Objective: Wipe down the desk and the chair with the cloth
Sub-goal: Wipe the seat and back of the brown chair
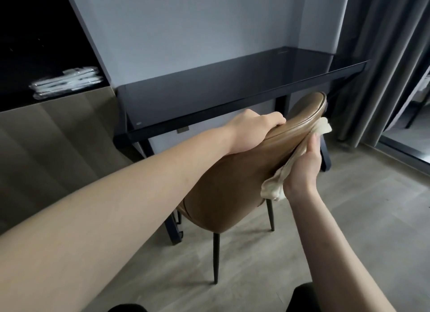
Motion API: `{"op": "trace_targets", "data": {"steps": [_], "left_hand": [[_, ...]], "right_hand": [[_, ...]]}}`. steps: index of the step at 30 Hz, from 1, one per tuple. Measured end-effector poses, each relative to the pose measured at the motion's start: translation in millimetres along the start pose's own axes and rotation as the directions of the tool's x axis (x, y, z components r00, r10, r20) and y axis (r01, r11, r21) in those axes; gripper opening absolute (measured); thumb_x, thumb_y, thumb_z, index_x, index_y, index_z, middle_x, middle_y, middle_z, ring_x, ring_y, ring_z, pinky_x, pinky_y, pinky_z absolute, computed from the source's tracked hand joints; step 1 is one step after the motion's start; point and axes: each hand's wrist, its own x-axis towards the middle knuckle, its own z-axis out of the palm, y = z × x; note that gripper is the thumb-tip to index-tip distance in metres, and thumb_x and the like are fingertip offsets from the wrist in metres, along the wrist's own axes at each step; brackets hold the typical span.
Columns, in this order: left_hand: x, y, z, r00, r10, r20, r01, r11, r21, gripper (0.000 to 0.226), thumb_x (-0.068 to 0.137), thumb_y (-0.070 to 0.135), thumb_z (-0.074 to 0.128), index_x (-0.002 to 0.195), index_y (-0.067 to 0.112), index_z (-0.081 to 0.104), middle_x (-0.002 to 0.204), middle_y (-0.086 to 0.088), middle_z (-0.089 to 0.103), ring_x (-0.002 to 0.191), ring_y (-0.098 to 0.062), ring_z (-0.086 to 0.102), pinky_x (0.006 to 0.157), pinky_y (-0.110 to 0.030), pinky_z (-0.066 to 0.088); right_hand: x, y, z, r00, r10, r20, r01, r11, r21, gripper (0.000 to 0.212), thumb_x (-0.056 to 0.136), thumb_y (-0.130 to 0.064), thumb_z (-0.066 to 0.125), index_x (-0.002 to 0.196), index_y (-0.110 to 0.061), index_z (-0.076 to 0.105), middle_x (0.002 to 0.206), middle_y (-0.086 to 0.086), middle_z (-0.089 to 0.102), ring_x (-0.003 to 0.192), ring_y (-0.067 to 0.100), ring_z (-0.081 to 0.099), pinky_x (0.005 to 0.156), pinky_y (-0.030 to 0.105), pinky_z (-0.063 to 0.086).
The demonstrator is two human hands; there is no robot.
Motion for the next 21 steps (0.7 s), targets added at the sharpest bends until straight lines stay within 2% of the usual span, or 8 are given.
{"op": "trace_targets", "data": {"steps": [2,4,7,9,11,14,17,21], "left_hand": [[-3.2,1.1,-0.8,1.0,0.01,-0.004,-0.01,1.0,0.015,0.058,0.094,0.062,0.047,0.087,0.014,0.077,0.091,-0.008,0.076,0.091,-0.025,0.069,0.094,-0.046,0.052],[-6.0,2.8,-0.9,1.0,0.01,-0.016,-0.01,0.999,0.031,0.054,0.099,0.059,0.046,0.069,0.024,0.075,0.088,-0.009,0.074,0.095,-0.028,0.069,0.095,-0.048,0.051],[-12.6,6.9,1.6,0.997,-0.005,-0.081,0.009,0.999,0.045,0.049,0.091,0.057,0.043,0.068,0.028,0.074,0.091,-0.007,0.073,0.097,-0.031,0.067,0.1,-0.051,0.051],[-19.9,10.1,3.2,0.97,0.006,-0.241,0.002,0.999,0.033,0.051,0.087,0.053,0.038,0.078,0.026,0.08,0.094,-0.001,0.077,0.095,-0.025,0.068,0.096,-0.046,0.054],[-30.8,10.5,3.0,0.878,0.019,-0.479,-0.022,1.0,-0.001,0.052,0.087,0.048,0.035,0.075,0.025,0.08,0.084,0.006,0.077,0.086,-0.019,0.068,0.084,-0.038,0.057],[-49.8,-1.5,-1.6,0.776,-0.07,-0.627,-0.009,0.992,-0.123,0.056,0.092,0.044,0.03,0.073,0.025,0.079,0.078,0.006,0.074,0.081,-0.016,0.067,0.073,-0.03,0.055],[-66.4,-37.7,-11.5,0.78,-0.137,-0.611,0.045,0.985,-0.164,0.053,0.1,0.042,0.033,0.077,0.026,0.077,0.087,0.005,0.076,0.087,-0.018,0.071,0.074,-0.028,0.052],[-96.0,-78.9,-16.3,0.919,-0.029,-0.393,0.047,0.998,0.036,0.04,0.112,0.041,0.04,0.11,0.029,0.078,0.113,0.007,0.074,0.11,-0.016,0.064,0.088,-0.03,0.048]], "right_hand": [[-22.5,-21.2,7.8,0.999,-0.044,0.028,0.045,0.998,-0.053,0.079,0.077,-0.086,0.069,0.143,-0.044,0.061,0.144,-0.014,0.067,0.138,0.009,0.059,0.123,0.041,0.038],[-44.7,-42.1,15.7,0.992,-0.119,0.041,0.122,0.988,-0.092,0.044,0.097,-0.061,0.053,0.139,-0.048,0.06,0.144,-0.016,0.066,0.137,0.006,0.058,0.124,0.039,0.038],[-60.0,-60.9,20.7,0.96,-0.266,0.085,0.276,0.95,-0.147,0.049,0.104,-0.045,0.042,0.152,-0.043,0.052,0.151,-0.022,0.057,0.142,0.001,0.05,0.126,0.036,0.032],[-71.2,-72.0,26.1,0.929,-0.334,0.156,0.364,0.898,-0.245,0.043,0.104,-0.043,0.04,0.141,-0.034,0.059,0.151,-0.019,0.05,0.14,0.003,0.044,0.123,0.035,0.027],[-81.4,-80.4,31.0,0.893,-0.357,0.274,0.442,0.808,-0.389,0.031,0.106,-0.038,0.041,0.13,-0.034,0.059,0.144,-0.01,0.045,0.134,0.01,0.037,0.118,0.036,0.024],[-100.7,-98.5,34.4,0.889,-0.25,0.384,0.454,0.596,-0.662,0.047,0.11,-0.025,0.043,0.15,-0.045,0.056,0.17,-0.014,0.029,0.156,0.018,0.018,0.129,0.042,0.012],[-110.0,-110.7,36.9,0.885,-0.192,0.424,0.465,0.348,-0.814,0.05,0.11,-0.026,0.039,0.156,-0.041,0.05,0.173,-0.006,0.026,0.156,0.032,0.013,0.129,0.047,0.01],[-123.8,-121.1,41.2,0.89,-0.072,0.45,0.455,0.201,-0.868,0.053,0.109,-0.032,0.04,0.162,-0.036,0.042,0.174,0.002,0.024,0.156,0.042,0.013,0.127,0.053,0.014]]}}
